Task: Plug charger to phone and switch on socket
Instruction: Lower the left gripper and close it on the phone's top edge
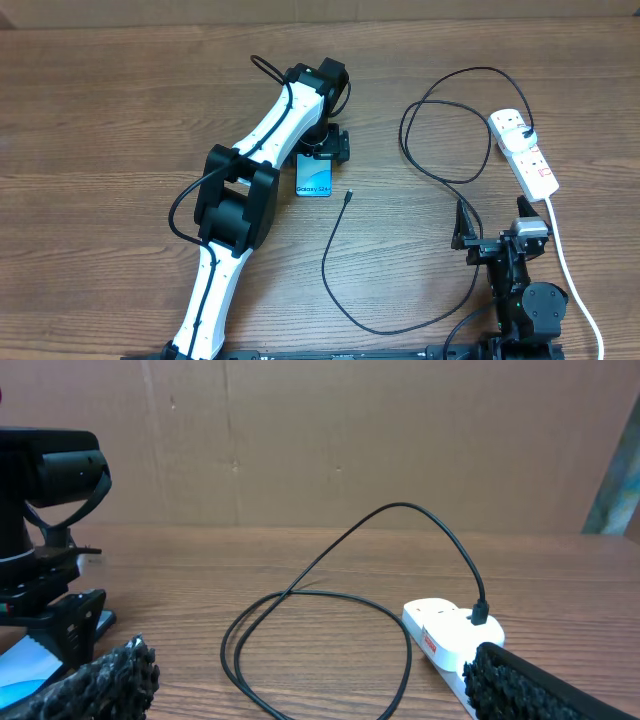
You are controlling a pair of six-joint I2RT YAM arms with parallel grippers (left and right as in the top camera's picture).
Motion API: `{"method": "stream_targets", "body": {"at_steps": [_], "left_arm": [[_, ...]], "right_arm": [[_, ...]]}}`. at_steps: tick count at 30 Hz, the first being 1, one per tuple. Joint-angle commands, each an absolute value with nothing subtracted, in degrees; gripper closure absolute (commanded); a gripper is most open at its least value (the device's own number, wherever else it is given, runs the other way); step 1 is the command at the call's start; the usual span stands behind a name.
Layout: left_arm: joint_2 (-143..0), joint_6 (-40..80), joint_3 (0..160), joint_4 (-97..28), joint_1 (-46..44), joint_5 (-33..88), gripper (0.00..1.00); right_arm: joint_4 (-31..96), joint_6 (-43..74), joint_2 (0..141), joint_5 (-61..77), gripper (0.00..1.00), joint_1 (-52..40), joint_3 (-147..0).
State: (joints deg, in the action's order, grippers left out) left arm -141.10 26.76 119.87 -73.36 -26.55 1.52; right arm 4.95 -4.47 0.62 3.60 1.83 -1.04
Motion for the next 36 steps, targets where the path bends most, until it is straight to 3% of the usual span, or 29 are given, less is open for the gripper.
{"method": "stream_targets", "body": {"at_steps": [1,18,25,36], "left_arm": [[-143.2,23.7,117.1,-74.5,-26.9,-0.6,0.00],[-143.2,24.5,117.1,-74.8,-26.8,0.0,0.00],[-143.2,25.4,117.1,-74.8,-26.8,0.0,0.06],[-143.2,25.3,117.1,-74.7,-26.8,-0.6,0.07]], "right_arm": [[4.6,-4.4,0.2,3.1,0.00,1.7,-0.5],[4.6,-4.4,0.2,3.1,0.00,1.7,-0.5],[4.6,-4.4,0.2,3.1,0.00,1.7,-0.5],[4.6,-4.4,0.2,3.1,0.00,1.7,-0.5]]}}
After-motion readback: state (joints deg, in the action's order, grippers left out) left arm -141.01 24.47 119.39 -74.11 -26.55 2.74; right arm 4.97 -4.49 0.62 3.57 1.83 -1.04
